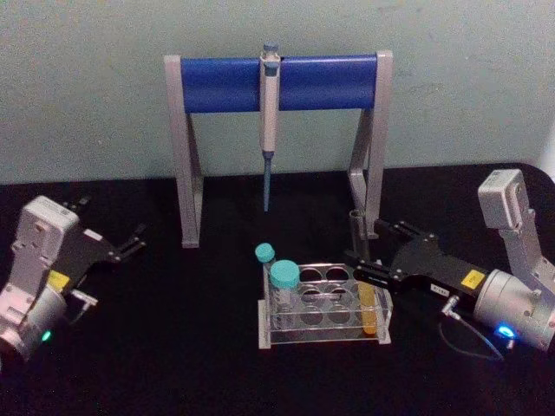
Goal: Pick up the test tube from the test tube rack, shake it, then place it back into the test tube rack.
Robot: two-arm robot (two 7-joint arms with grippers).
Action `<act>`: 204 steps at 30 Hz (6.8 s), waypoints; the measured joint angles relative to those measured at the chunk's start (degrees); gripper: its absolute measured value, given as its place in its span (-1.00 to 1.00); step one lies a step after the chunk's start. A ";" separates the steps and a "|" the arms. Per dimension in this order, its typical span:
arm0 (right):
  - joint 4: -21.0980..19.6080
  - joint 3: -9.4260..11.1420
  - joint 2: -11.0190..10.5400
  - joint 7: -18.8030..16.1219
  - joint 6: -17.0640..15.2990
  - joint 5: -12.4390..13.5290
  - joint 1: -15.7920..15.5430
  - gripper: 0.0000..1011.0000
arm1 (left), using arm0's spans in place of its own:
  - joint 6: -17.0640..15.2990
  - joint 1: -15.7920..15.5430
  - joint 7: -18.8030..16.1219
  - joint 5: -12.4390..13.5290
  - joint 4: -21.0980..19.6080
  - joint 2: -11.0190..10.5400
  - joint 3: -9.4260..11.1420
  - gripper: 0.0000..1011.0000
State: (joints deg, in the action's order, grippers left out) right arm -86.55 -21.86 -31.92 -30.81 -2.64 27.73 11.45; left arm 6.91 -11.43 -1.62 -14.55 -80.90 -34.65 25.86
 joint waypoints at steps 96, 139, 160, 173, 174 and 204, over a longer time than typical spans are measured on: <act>-1.97 2.53 0.46 -2.53 11.06 2.77 -1.05 -0.53 | 0.00 0.00 0.00 0.00 0.00 0.00 0.00 0.98; 3.23 1.76 6.28 -4.62 12.22 3.72 4.76 -0.53 | 0.00 0.00 0.00 0.00 0.00 0.00 0.00 0.98; -2.58 1.68 0.18 -7.18 11.59 7.50 -0.16 -0.53 | 0.00 0.00 0.00 0.00 0.00 0.00 0.00 0.98; -4.81 5.50 -2.46 -2.99 11.70 6.66 -3.35 -0.53 | 0.00 0.00 0.00 0.00 0.00 0.00 0.00 0.98; -4.59 5.52 -2.30 -2.87 11.66 6.50 -3.05 -0.53 | 0.00 0.00 0.00 0.00 0.00 0.00 0.00 0.98; -4.69 1.11 -3.18 -7.27 8.73 9.56 -0.37 -0.53 | 0.00 0.00 0.00 0.00 0.00 0.00 0.00 0.98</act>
State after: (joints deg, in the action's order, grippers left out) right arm -91.25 -20.75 -35.10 -38.08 6.08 37.29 11.08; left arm 6.91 -11.43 -1.62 -14.55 -80.90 -34.64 25.86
